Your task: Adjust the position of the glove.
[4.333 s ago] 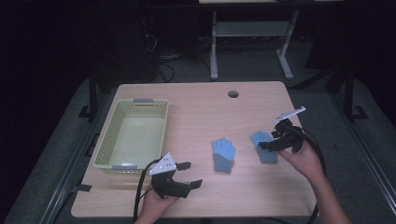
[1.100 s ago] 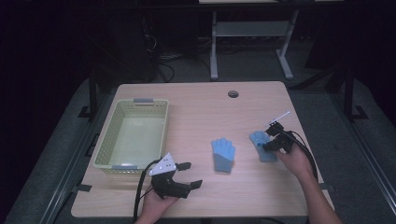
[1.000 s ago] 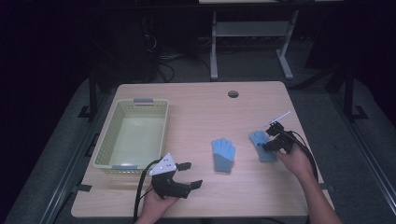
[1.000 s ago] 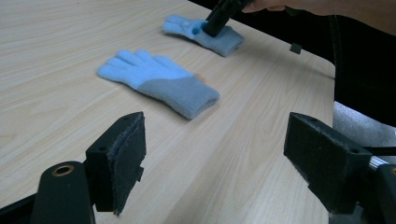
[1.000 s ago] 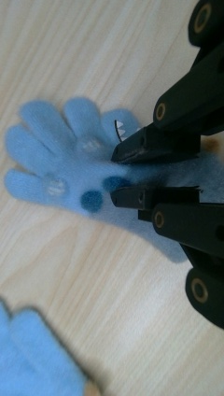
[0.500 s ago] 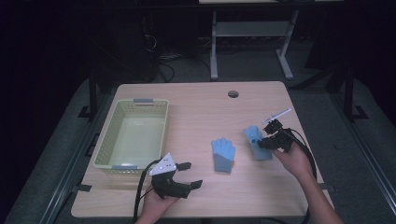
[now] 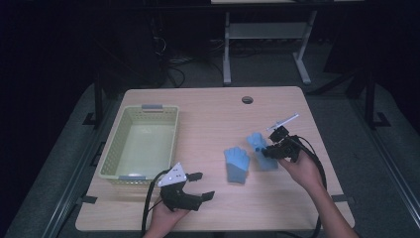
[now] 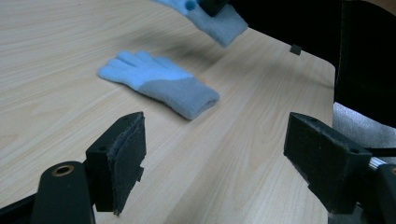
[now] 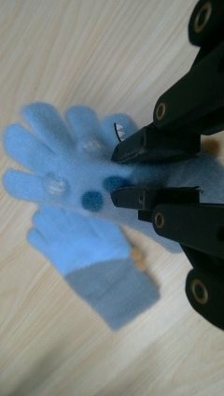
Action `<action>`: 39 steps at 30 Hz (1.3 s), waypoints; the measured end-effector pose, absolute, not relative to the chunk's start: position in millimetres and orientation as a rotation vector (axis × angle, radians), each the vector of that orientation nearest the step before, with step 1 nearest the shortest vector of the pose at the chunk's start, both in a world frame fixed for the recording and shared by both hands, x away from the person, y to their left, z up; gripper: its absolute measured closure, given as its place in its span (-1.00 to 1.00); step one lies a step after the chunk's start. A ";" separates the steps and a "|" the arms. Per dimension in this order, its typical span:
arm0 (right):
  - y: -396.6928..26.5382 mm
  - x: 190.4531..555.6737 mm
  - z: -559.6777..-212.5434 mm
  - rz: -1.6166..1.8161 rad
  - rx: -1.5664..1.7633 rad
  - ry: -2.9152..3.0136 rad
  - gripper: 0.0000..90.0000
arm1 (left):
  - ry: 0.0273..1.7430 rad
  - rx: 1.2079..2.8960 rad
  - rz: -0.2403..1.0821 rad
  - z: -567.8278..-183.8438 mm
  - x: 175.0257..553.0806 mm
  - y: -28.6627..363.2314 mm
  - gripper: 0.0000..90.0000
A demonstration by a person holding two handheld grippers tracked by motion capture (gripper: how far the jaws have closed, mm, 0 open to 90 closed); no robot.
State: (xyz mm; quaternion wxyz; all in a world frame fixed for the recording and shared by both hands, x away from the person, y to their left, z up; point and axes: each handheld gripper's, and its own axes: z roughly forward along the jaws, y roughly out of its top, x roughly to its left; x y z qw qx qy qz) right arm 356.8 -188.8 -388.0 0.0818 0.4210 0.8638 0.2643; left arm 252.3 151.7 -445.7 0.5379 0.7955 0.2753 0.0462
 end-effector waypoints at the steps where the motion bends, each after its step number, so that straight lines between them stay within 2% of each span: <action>1: -184.6 356.1 -387.2 0.807 1.254 2.590 0.73 | 0.655 1.892 0.109 -445.7 252.2 151.7 -0.54; 39: -132.9 350.1 -405.7 0.965 1.310 2.604 0.69 | 0.643 1.893 0.122 -444.3 252.4 153.9 -0.54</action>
